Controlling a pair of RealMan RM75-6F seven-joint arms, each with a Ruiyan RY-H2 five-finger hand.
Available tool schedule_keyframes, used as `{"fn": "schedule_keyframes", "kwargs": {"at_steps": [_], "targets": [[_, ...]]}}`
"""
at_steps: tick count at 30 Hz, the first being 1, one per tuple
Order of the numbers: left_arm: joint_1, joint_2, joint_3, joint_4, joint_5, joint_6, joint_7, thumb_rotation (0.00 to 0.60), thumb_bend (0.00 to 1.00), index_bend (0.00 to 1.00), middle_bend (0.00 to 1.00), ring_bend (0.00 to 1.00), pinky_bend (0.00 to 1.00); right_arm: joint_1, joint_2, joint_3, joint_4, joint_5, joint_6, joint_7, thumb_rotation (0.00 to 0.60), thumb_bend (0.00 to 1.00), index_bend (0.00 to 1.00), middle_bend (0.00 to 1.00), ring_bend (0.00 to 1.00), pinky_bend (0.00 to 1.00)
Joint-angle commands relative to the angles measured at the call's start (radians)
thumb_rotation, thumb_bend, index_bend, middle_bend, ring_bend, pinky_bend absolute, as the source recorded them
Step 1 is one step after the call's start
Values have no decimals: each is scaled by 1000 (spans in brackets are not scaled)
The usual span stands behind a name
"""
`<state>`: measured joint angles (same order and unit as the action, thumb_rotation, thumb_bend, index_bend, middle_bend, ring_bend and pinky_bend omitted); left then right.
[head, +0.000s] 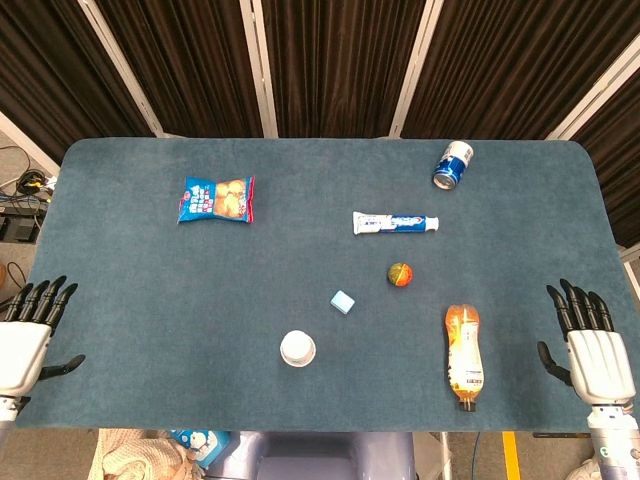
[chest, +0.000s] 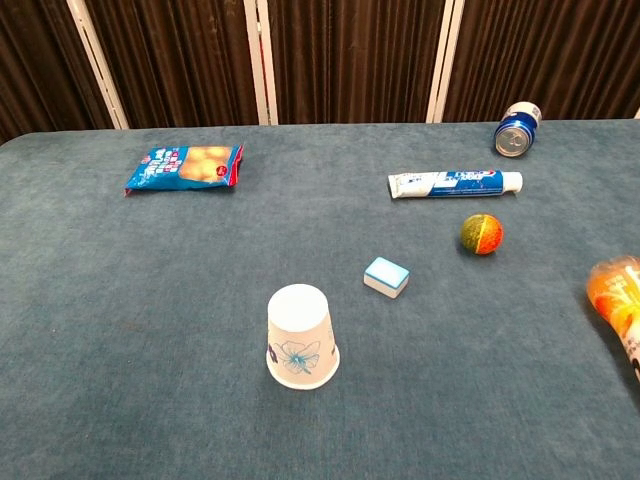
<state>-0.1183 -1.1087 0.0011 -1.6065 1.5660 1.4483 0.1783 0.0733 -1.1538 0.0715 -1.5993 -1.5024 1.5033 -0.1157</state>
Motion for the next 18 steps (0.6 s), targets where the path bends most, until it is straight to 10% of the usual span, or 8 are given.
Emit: {"fn": "schedule_keyframes", "kwargs": {"at_steps": [1, 18], "targets": [[-19, 2, -2, 3, 31, -5, 27, 600, 33, 0, 0, 0, 97, -2, 1, 0, -4, 1, 1, 1, 600, 386, 0, 0, 0, 61], [-400, -7, -82, -214, 141, -446, 183, 600, 118, 54, 211, 155, 274, -5, 11, 2, -15, 15, -5, 10, 600, 386, 0, 0, 0, 61]]}}
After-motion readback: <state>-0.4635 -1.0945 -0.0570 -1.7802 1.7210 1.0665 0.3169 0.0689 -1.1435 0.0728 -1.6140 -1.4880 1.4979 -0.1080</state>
